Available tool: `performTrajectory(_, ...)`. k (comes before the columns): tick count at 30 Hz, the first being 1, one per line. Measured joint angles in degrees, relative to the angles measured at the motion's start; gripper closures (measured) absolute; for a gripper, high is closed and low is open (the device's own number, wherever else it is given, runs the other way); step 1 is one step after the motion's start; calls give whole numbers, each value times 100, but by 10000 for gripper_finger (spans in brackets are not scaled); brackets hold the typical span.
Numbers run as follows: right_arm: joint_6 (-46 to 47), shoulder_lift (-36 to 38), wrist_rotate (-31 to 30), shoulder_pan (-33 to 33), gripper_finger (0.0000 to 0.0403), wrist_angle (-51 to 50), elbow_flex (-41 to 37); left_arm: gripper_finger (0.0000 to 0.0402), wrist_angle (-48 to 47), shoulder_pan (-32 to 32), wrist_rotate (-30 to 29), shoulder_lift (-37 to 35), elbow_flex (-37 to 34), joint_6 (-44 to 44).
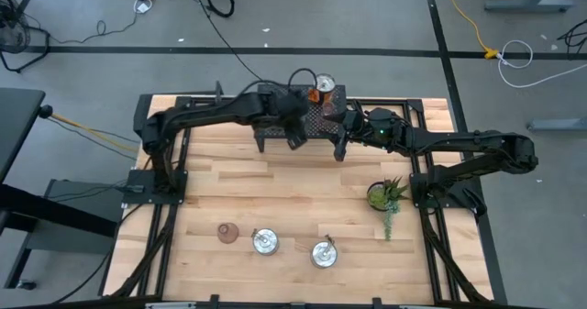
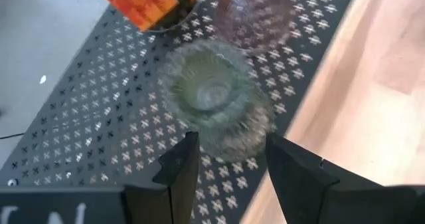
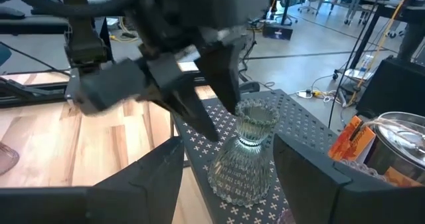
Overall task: Pick & Place candle stick holders
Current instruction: Put the green candle holder on the shelf, then put the right brown scented candle on the shelf
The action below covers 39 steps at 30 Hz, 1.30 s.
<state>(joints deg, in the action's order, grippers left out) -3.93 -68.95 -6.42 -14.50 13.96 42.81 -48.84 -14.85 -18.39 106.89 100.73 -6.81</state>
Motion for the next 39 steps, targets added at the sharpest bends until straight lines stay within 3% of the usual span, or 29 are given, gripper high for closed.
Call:
performTrajectory(19, -8, 0, -12, 0, 172, -9, 0, 225, 560, -241, 52, 13, 2, 155)
performTrajectory(28, 22, 12, 1, 36, 172, -107, 0, 225, 175, -159, -2, -293, -2, 219)
performTrajectory(34, 430, 189, 183, 417, 172, -566, 0, 225, -369, 59, -91, -875, 2, 138)
performTrajectory(39, 893, 586, 100, 1277, 172, -1068, 187, 225, -994, 545, -96, -1231, 4, 18)
